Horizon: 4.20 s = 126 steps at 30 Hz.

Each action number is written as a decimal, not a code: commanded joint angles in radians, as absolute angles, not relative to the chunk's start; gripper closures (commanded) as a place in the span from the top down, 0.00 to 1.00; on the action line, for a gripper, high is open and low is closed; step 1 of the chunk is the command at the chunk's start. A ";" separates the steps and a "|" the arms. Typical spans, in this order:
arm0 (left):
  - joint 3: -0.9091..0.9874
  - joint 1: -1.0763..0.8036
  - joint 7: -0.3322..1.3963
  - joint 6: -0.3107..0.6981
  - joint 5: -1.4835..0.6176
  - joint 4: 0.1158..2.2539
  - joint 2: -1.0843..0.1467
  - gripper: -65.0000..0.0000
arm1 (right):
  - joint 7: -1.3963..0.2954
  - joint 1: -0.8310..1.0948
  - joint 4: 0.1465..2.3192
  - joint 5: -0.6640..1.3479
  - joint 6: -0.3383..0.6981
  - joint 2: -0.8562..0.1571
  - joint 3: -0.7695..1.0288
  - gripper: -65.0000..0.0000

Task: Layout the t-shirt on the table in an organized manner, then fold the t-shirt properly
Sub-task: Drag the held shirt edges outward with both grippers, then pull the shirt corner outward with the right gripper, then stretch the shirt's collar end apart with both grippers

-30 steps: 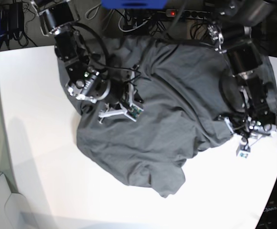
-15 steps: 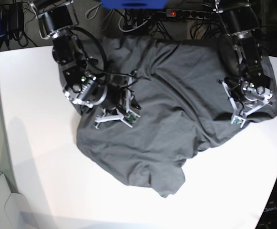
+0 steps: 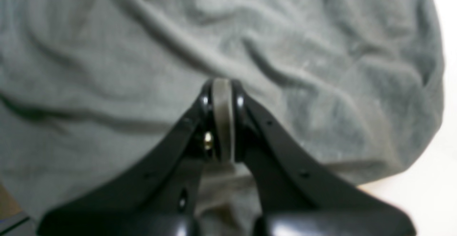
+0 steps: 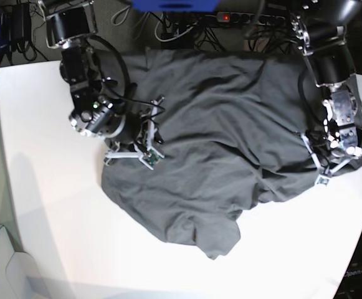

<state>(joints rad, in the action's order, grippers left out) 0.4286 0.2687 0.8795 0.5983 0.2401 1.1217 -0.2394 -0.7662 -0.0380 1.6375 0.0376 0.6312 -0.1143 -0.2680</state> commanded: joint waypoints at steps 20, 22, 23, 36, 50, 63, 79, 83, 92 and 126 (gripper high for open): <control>0.424 0.699 0.667 0.608 0.320 0.814 -0.236 0.17 | -0.748 0.015 1.656 0.048 0.630 -0.110 -0.166 0.00; 0.424 0.699 0.720 0.616 0.320 0.851 -0.234 0.17 | -0.748 0.013 1.656 0.048 0.630 -0.110 -0.142 0.00; 0.424 0.699 0.757 0.616 0.318 0.874 -0.234 0.17 | -0.748 0.012 1.656 0.048 0.630 -0.110 -0.133 0.00; 0.432 0.243 1.024 0.618 0.318 1.414 -0.147 0.16 | -0.746 -0.073 1.653 0.050 0.634 -0.131 -0.113 0.00; 0.433 -0.044 1.047 0.618 0.318 1.672 -0.082 0.16 | -0.725 -0.463 1.147 0.051 0.698 -0.114 -0.113 0.00; 0.433 -0.064 1.049 0.618 0.320 1.702 -0.090 0.16 | -0.483 -0.625 0.679 0.007 0.698 -0.094 -0.114 0.00; 0.433 -0.059 1.038 0.618 0.320 1.690 -0.090 0.16 | -0.384 -0.634 0.588 -0.101 0.340 -0.194 -0.002 0.00; 0.433 -0.059 1.038 0.618 0.320 1.690 -0.090 0.16 | -0.384 -0.636 0.588 -0.104 0.334 -0.217 0.058 0.00; 0.443 -0.058 1.035 0.616 0.326 1.689 -0.091 0.16 | -0.398 -0.627 0.722 -0.099 0.403 -0.214 0.162 0.00; 0.516 0.206 0.889 0.615 0.320 1.244 -0.214 0.16 | -0.881 0.004 1.607 -0.104 0.443 -0.030 0.173 0.00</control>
<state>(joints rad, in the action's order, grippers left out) 0.5125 0.1967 0.8742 0.6178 0.3061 1.2358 -0.1978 -0.8932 0.0135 1.5940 -0.1017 0.4473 -0.0227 0.1699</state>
